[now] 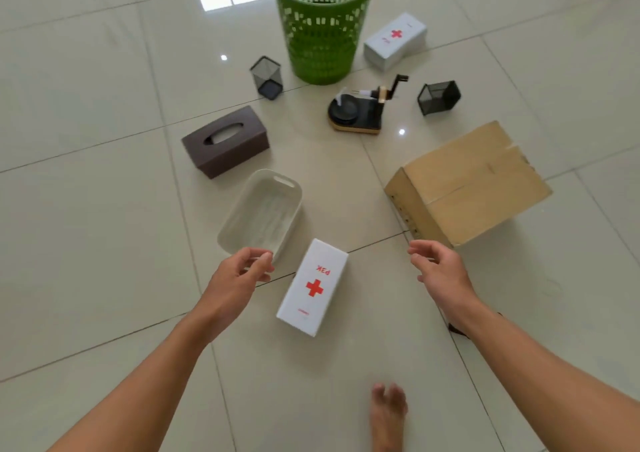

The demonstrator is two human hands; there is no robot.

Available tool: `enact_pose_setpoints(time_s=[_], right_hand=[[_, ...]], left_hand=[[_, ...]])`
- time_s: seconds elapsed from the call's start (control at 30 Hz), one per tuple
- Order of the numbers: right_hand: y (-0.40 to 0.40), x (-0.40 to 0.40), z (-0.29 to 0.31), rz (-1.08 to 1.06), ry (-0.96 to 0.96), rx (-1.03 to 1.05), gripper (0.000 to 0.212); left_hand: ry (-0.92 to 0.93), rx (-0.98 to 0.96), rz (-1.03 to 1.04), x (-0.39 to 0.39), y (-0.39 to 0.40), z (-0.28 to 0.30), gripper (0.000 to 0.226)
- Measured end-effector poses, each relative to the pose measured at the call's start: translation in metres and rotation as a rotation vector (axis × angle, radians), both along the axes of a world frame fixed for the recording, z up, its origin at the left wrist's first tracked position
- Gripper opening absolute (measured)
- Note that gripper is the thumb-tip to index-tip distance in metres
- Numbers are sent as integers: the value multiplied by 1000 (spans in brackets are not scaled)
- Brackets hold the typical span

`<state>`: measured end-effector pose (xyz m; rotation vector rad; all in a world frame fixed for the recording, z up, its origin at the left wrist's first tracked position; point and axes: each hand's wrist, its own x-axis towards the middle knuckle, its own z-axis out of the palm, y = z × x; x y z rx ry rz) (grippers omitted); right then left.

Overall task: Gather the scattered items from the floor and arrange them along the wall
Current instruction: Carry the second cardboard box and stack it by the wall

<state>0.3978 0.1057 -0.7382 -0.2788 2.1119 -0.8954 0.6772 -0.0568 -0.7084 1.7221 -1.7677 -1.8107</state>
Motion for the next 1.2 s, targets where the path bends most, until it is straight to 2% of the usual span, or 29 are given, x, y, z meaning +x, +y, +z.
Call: enact_pose_setpoints(time_s=[0.17, 0.37, 0.47, 0.53, 0.67, 0.9, 1.07, 1.2], right_hand=[[25, -61, -30, 1, 13, 125, 23], [32, -115, -75, 195, 27, 336, 36], [27, -132, -92, 78, 54, 400, 18], [22, -138, -101, -19, -32, 411, 32], [15, -141, -120, -168, -236, 398, 43], [14, -134, -149, -366, -137, 251, 33], [15, -133, -158, -443, -127, 248, 32], [17, -134, -161, -409, -147, 234, 35]], left_hand=[[-14, 26, -69, -76, 3, -19, 21], [-83, 78, -245, -155, 4, -54, 22], [-109, 91, -320, -191, 5, -71, 22], [-119, 98, -327, -211, 8, -81, 22], [-110, 165, -265, -241, 19, -103, 21], [-141, 295, -304, -269, 38, -135, 24], [-120, 342, -240, -286, 37, -139, 24], [-140, 355, -178, -302, 37, -142, 25]])
